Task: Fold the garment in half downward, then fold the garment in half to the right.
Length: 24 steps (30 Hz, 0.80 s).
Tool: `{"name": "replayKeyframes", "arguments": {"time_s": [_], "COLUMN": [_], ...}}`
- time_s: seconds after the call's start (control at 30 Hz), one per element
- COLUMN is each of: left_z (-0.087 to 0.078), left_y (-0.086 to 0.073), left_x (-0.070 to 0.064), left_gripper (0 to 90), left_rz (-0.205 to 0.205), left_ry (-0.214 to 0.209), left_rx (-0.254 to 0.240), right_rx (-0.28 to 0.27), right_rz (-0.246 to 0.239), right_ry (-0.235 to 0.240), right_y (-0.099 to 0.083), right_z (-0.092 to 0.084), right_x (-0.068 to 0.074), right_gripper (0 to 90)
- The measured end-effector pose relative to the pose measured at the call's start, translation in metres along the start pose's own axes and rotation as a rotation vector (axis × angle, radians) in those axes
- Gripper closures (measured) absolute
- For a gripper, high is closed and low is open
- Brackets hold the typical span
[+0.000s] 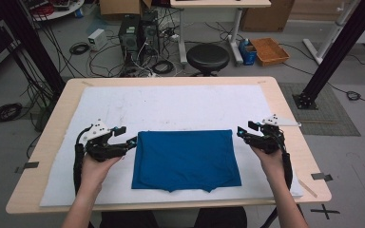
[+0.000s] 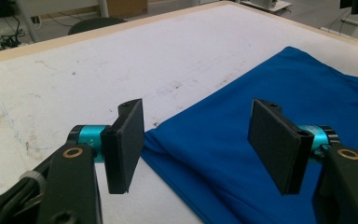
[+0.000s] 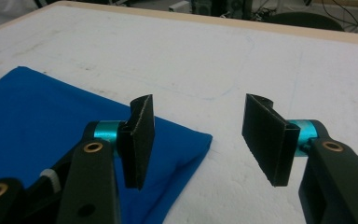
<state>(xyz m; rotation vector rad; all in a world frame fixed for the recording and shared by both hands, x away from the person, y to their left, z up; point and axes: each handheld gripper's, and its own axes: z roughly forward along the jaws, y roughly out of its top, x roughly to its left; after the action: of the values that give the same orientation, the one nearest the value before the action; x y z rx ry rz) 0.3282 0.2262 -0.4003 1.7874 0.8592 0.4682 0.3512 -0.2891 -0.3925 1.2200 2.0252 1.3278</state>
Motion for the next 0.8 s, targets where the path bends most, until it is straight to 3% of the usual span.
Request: {"name": "replayKeyframes", "arguments": {"time_s": [0.67,0.8], "left_z": [-0.0047,-0.008], "left_y": [0.0061,0.0076], "left_x": [0.0008,-0.0025], "left_gripper": [32.5,29.8], "left_rz": [-0.006,0.0], "left_ry": [-0.03,-0.002], "left_rx": [0.004,0.002], "right_rx": [-0.029,-0.027], "right_rz": [0.018,0.014], "right_ry": [0.021,0.034], "right_y": [0.0018,0.0037], "right_z": [-0.0047,-0.0023], "right_x": [-0.0022,-0.0012], "right_gripper": [36.7,33.6]}}
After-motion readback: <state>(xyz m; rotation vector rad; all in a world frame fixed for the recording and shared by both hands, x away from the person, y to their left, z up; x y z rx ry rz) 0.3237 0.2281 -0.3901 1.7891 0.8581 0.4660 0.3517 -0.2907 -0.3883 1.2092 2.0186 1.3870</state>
